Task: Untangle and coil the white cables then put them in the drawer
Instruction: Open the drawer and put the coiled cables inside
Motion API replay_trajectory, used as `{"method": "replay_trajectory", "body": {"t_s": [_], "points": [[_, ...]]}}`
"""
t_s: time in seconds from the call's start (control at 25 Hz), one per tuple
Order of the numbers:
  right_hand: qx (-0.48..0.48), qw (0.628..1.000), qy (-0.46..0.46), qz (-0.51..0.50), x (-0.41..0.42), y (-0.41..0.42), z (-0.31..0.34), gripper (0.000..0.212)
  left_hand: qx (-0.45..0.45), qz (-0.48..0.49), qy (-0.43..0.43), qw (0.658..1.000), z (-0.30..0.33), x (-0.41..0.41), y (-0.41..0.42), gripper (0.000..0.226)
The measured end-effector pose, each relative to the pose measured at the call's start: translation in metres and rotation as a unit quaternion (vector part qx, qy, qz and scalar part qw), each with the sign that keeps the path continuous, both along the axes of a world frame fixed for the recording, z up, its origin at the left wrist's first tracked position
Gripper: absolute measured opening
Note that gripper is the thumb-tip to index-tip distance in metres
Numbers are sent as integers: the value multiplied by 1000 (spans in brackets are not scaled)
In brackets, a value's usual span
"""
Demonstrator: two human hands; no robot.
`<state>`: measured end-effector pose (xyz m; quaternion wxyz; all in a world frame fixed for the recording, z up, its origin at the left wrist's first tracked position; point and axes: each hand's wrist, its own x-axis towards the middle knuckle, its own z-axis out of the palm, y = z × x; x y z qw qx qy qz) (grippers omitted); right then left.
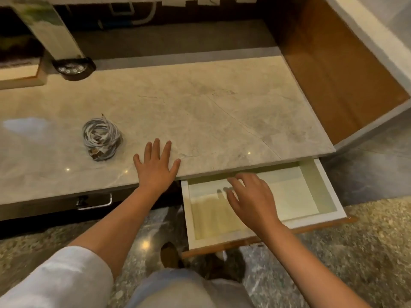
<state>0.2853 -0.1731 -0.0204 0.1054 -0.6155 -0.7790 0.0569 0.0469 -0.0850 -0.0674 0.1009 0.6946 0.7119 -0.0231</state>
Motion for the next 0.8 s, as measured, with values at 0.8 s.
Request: {"method": "replay_trajectory", "body": {"t_s": [0.8], "points": [[4,813,18,581,-226,251,16,55,48,12,-56,997,-11,-25,-4,70]]}}
